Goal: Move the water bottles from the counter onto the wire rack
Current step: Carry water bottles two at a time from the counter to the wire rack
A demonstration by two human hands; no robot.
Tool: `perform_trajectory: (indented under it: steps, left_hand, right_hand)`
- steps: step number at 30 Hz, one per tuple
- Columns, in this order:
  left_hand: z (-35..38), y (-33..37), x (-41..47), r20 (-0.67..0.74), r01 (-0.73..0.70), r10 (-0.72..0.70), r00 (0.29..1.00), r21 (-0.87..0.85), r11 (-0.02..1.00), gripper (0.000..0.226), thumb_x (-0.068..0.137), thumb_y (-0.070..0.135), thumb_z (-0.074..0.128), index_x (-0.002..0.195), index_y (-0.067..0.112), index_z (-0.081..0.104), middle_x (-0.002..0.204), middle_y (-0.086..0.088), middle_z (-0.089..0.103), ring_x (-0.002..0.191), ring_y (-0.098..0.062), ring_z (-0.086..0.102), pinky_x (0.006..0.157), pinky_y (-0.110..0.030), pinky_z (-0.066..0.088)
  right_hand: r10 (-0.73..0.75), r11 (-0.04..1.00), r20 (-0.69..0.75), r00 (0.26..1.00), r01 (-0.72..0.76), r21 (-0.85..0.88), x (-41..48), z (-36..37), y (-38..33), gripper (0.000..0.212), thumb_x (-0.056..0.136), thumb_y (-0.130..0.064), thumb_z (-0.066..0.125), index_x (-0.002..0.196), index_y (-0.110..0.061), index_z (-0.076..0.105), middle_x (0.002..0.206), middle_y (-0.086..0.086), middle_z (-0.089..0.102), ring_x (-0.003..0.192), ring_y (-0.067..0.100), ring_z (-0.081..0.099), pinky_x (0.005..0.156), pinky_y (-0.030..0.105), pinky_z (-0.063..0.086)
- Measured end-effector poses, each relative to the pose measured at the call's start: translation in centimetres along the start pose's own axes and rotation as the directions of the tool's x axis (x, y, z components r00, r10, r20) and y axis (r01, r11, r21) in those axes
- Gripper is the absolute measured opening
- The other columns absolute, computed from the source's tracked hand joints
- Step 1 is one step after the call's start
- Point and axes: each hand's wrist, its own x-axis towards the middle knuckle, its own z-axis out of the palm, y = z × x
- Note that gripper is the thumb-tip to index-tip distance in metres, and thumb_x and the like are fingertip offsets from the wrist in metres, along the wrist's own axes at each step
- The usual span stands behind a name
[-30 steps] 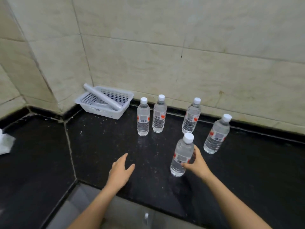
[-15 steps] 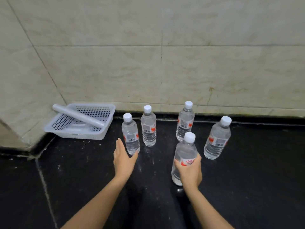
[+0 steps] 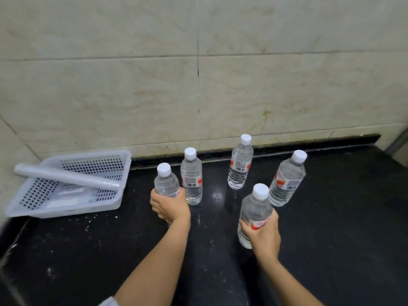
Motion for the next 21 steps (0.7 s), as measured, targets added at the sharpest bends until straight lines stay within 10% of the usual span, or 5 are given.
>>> perform_trajectory:
  steps: [6,21]
  left_hand:
    - [-2.9,-1.8,2.8,0.297,-0.141,0.162,0.941,-0.092,0.986,0.071,0.066,0.011,0.077,0.126,0.012,0.040,0.125,-0.009,0.051,0.114,-0.025,0.049,0.097,-0.039,0.040]
    - [-8.5,-2.9,0.7,0.878,-0.169,0.200,0.435,-0.139,0.976,0.070,0.046,0.011,0.075,0.110,0.019,0.046,0.096,0.010,0.060,0.085,-0.003,0.057,0.075,-0.021,0.045]
  right_hand:
    - [0.027,1.000,-0.041,0.999,-0.027,0.012,-0.6,0.2,-0.3,0.082,0.060,-0.028,0.083,0.128,-0.018,0.037,0.126,0.007,0.055,0.111,0.030,0.056,0.087,0.038,0.046]
    - [0.126,0.989,-0.127,0.984,-0.114,0.098,-3.6,-0.2,-1.8,0.069,0.066,-0.020,0.079,0.123,-0.017,0.039,0.116,0.004,0.060,0.107,0.028,0.058,0.081,0.027,0.040]
